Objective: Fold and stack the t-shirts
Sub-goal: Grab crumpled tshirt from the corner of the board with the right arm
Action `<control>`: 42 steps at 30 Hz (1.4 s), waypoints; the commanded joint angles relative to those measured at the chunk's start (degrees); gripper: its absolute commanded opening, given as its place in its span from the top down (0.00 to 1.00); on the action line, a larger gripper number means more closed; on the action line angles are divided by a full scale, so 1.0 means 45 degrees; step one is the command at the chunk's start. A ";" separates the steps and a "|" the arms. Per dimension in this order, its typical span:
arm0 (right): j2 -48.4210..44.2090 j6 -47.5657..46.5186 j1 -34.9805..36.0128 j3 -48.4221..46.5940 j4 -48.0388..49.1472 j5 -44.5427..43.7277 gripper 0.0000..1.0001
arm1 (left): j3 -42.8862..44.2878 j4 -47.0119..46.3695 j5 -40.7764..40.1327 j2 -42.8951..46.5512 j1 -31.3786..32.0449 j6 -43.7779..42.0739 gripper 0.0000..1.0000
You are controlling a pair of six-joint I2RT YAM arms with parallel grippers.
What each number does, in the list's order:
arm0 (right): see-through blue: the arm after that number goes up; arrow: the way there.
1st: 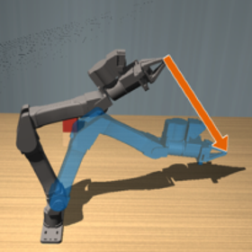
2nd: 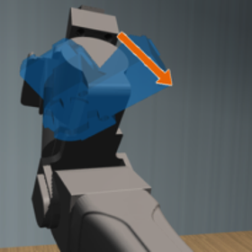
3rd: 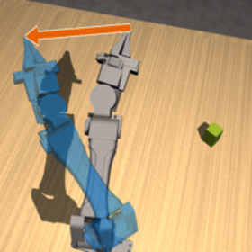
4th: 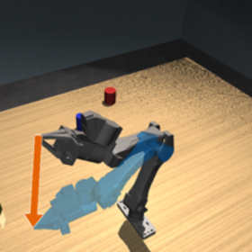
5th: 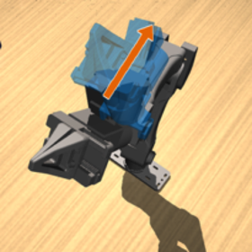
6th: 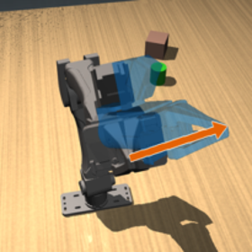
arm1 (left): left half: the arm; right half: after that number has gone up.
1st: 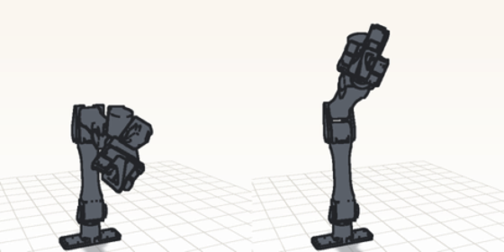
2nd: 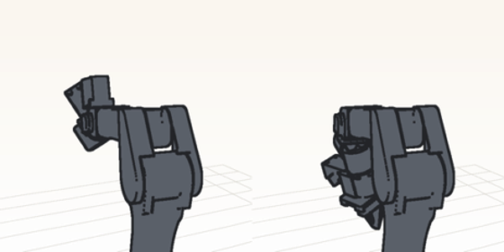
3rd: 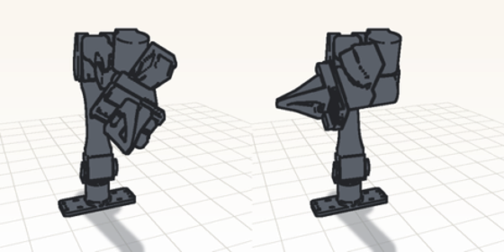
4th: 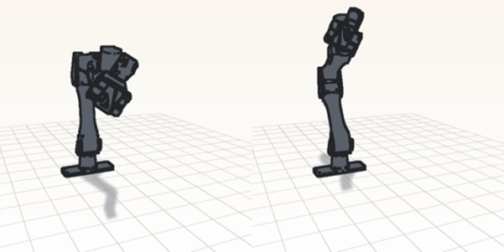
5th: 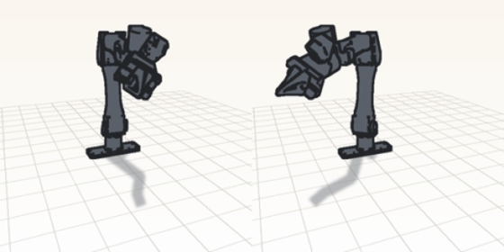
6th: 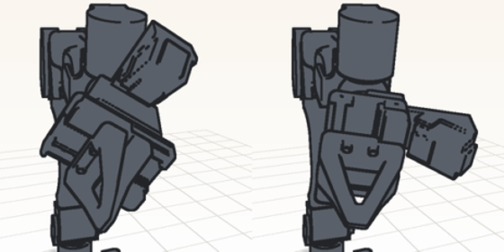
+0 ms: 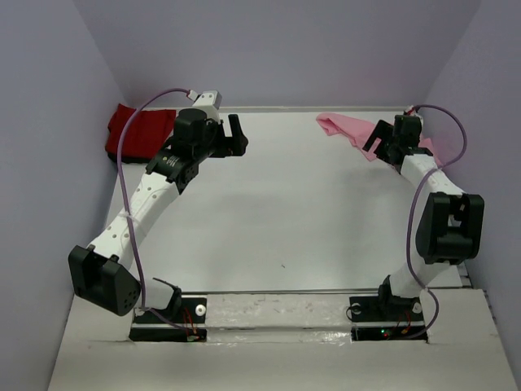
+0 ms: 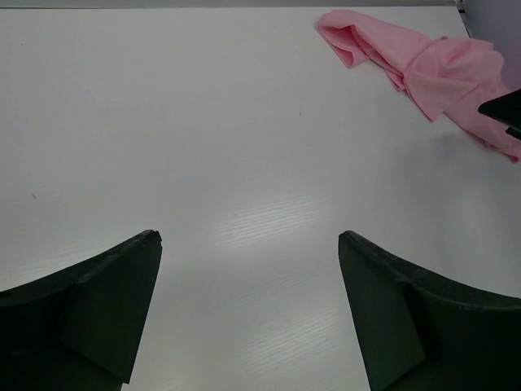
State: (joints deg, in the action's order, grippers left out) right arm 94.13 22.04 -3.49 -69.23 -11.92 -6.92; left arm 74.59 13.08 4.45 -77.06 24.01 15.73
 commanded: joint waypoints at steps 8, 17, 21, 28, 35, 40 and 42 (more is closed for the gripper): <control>0.3648 0.1390 -0.1296 -0.2895 0.1048 0.2299 0.07 | 0.0007 -0.0407 0.0125 0.0639 0.0055 -0.0174 0.01; 0.5157 0.1801 -0.1296 -0.3658 0.1301 0.2435 0.11 | 0.0007 -0.0427 0.0105 0.0581 0.0055 -0.0174 0.01; 0.5449 0.1859 -0.1296 -0.3600 0.1439 0.2475 0.12 | 0.0007 -0.0407 0.0105 0.0542 0.0055 -0.0175 0.01; 0.5977 0.1762 -0.1296 -0.4009 0.1380 0.2338 0.28 | 0.0007 -0.0407 0.0086 0.0522 0.0055 -0.0194 0.01; 0.6407 0.1723 -0.1296 -0.4751 0.0951 0.2397 0.56 | 0.0046 -0.0368 0.0027 0.0561 0.0055 -0.0233 0.01; 0.6525 0.1587 -0.1296 -0.5181 0.0404 0.2202 0.34 | 0.0027 -0.0368 0.0008 0.0542 0.0036 -0.0233 0.01; 0.6349 0.1489 -0.1296 -0.5104 0.0248 0.1890 0.25 | 0.0046 -0.0348 0.0007 0.0542 0.0055 -0.0213 0.01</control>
State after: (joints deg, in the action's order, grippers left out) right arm 123.48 29.74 -9.30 -89.54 -9.87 3.36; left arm 74.59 13.08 4.40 -76.60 24.01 15.51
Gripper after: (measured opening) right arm 0.701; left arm 0.989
